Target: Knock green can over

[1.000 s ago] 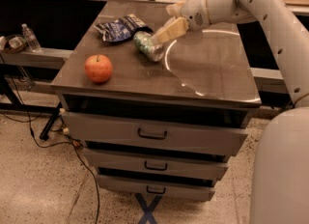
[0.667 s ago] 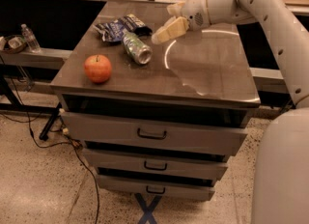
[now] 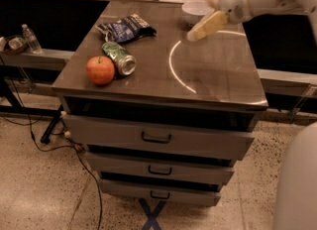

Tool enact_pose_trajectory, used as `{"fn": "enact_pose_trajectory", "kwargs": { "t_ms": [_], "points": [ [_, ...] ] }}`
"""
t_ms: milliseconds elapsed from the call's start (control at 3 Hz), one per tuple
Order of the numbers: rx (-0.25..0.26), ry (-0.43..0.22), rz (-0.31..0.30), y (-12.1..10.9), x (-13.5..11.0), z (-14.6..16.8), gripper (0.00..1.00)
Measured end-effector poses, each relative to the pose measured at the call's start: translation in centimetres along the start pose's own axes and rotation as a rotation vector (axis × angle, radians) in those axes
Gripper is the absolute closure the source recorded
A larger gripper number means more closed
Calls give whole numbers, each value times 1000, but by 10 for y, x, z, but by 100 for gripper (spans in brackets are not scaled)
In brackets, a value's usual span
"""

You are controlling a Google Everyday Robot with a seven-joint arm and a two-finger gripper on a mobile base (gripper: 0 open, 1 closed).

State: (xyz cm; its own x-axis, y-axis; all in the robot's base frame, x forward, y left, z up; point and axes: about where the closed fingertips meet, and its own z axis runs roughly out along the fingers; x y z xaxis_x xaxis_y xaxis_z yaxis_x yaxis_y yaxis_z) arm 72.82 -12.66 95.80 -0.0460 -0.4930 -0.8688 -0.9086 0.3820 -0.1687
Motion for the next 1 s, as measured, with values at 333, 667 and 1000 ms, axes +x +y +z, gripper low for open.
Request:
{"fn": "enact_pose_trajectory", "kwargs": {
  "t_ms": [333, 667, 1000],
  "points": [
    [154, 86, -76, -30, -5, -80, 0],
    [246, 142, -114, -42, -12, -128, 0],
    [258, 145, -119, -44, -14, -133, 0]
  ]
}}
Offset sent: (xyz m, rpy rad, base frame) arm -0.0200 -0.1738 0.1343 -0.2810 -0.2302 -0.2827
